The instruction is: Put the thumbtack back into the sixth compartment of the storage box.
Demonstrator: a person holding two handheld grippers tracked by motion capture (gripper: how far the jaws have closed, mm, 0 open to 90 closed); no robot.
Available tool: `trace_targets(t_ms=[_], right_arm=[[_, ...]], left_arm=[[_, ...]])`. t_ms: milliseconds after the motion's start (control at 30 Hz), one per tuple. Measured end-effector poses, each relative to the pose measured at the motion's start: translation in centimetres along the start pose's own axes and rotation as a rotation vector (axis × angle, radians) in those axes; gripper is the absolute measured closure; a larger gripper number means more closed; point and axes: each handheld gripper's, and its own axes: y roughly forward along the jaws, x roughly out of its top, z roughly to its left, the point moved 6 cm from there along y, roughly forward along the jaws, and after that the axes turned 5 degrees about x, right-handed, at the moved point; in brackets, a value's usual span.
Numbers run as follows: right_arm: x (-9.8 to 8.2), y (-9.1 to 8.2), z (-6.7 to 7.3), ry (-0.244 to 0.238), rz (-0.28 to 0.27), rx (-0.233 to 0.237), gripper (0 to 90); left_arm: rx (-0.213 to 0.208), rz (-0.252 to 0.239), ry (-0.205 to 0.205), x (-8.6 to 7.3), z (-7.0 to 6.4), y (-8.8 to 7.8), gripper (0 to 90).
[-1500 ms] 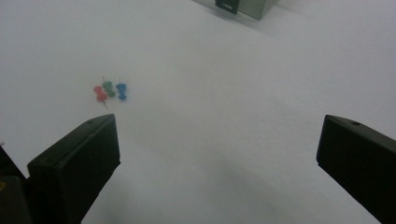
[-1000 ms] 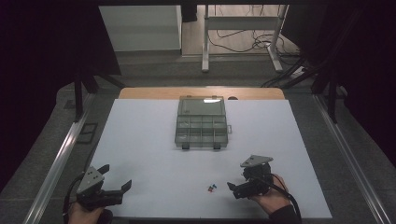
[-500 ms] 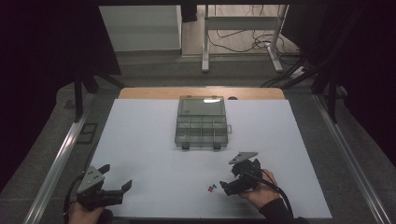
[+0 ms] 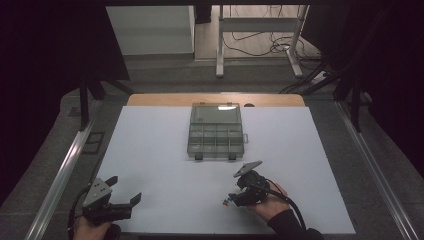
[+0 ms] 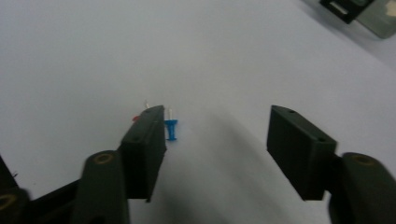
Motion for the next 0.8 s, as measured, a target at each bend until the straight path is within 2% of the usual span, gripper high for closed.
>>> trace_targets(t_ms=[200,233,267,333,600,733,800], right_arm=[[0.3,0.7,0.7,-0.023,0.038,0.053,62.4],[0.3,0.7,0.7,-0.023,0.038,0.053,62.4],[0.3,1.0,0.9,-0.026,0.050,0.068,67.6],[0.4,1.1,1.0,-0.034,0.056,0.076,71.4],[0.5,1.9,1.4,-0.056,0.080,0.079,77.6],[0.3,2.5,1.4,-0.073,0.104,0.052,80.6],[0.3,2.5,1.4,-0.070,0.100,0.055,81.0]], left_arm=[[-0.001,-0.002,0.001,0.0,0.0,0.0,2.7],[-0.001,-0.002,0.001,0.0,0.0,0.0,2.7],[0.000,-0.001,0.003,0.0,-0.1,0.0,2.7],[0.000,-0.001,0.004,0.0,-0.1,0.0,2.7],[-0.003,-0.005,0.002,0.0,0.0,0.0,2.7],[-0.005,-0.005,0.000,0.0,0.0,0.0,2.7],[-0.005,-0.006,0.001,0.0,0.0,0.0,2.7]])
